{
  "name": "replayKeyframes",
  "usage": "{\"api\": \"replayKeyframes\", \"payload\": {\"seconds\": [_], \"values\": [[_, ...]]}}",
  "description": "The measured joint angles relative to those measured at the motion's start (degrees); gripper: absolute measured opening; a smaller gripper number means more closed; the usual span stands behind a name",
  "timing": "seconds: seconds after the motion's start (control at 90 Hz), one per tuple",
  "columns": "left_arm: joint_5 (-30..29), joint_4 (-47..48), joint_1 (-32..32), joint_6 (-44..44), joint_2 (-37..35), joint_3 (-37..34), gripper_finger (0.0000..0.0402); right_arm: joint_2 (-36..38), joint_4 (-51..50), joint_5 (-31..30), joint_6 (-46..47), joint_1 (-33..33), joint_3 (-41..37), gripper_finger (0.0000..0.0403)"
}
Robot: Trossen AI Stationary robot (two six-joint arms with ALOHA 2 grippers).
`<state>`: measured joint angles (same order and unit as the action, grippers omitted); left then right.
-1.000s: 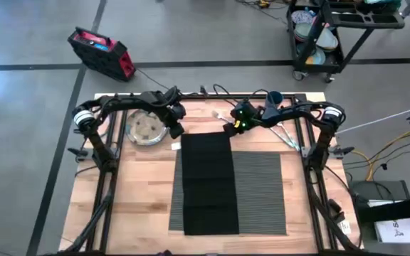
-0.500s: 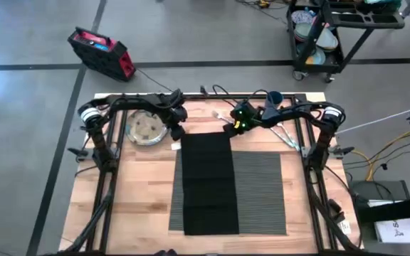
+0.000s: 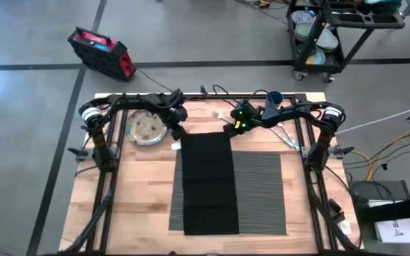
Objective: Set table place
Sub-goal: Fold the black napkin
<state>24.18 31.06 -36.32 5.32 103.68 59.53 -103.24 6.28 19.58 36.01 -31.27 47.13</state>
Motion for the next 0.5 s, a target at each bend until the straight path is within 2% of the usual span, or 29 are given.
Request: {"api": "replayKeyframes", "payload": {"seconds": [0.289,0.356,0.433,0.5], "values": [[0.3,-1.0,1.9,-0.2,0.2,-0.2,0.0100,0.0,0.0,0.0,0.1,0.0,0.0,0.0000],[-0.7,-1.1,1.9,-0.3,0.2,-0.2,0.0075,0.0,0.0,0.0,0.1,0.0,0.0,0.0000],[-1.7,-1.1,1.9,-0.2,0.2,-0.2,0.0028,0.0,0.0,0.2,0.2,0.0,0.0,0.0000],[-1.9,-1.1,1.9,0.0,0.0,-0.2,0.0009,0.0,0.0,0.6,0.2,0.0,0.0,0.0000]]}}
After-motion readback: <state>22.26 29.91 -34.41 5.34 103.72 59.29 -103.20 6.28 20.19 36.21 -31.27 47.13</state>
